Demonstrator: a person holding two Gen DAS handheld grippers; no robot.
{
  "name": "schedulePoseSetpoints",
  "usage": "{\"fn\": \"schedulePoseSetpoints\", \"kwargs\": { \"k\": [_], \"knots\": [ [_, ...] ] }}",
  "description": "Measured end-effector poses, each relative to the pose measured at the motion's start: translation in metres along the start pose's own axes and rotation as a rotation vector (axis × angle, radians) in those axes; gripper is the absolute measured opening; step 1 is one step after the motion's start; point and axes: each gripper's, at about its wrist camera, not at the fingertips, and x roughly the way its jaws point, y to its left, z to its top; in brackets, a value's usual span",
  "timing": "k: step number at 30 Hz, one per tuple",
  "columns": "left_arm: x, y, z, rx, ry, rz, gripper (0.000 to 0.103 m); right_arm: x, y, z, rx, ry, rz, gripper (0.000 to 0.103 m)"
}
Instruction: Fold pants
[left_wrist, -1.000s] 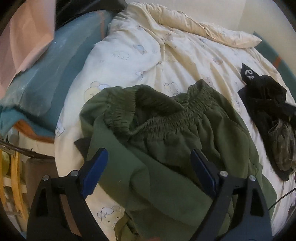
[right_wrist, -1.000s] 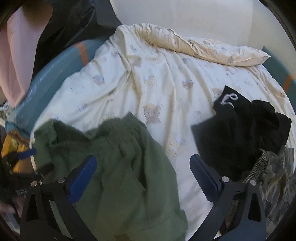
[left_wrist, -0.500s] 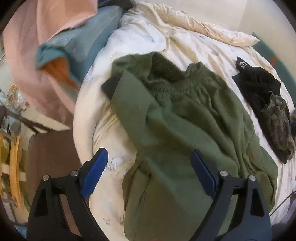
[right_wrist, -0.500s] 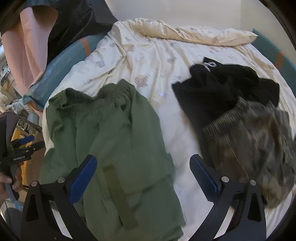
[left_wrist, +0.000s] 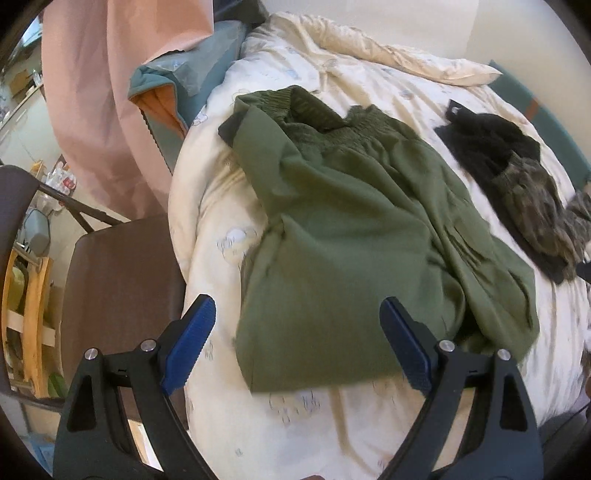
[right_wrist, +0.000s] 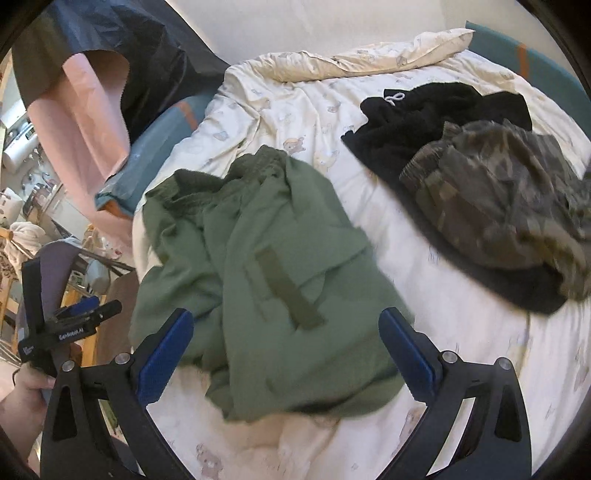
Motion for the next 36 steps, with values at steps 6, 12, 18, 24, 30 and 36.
{"fn": "schedulePoseSetpoints", "kwargs": {
  "k": [6, 12, 18, 24, 30, 36],
  "knots": [
    [-0.003, -0.007, -0.050, 0.016, 0.014, -0.004, 0.089, -0.007, -0.005, -0.047, -0.015, 0.016, -0.012, 0.102],
    [0.024, -0.024, -0.084, 0.051, 0.083, 0.009, 0.089, 0.003, -0.023, -0.091, 0.029, 0.032, 0.011, 0.102],
    [0.044, -0.039, -0.091, 0.030, 0.071, -0.032, 0.089, 0.027, -0.047, -0.108, 0.124, 0.066, 0.036, 0.102],
    [0.061, -0.049, -0.081, 0.005, 0.024, 0.000, 0.089, 0.037, -0.066, -0.106, 0.210, 0.060, 0.051, 0.102],
    [0.092, -0.053, -0.059, -0.002, 0.041, 0.035, 0.088, 0.039, -0.080, -0.104, 0.285, 0.056, 0.085, 0.102],
    [0.115, -0.061, -0.046, 0.039, 0.063, 0.061, 0.042, 0.036, -0.080, -0.102, 0.278, 0.054, 0.096, 0.102]
  ]
}}
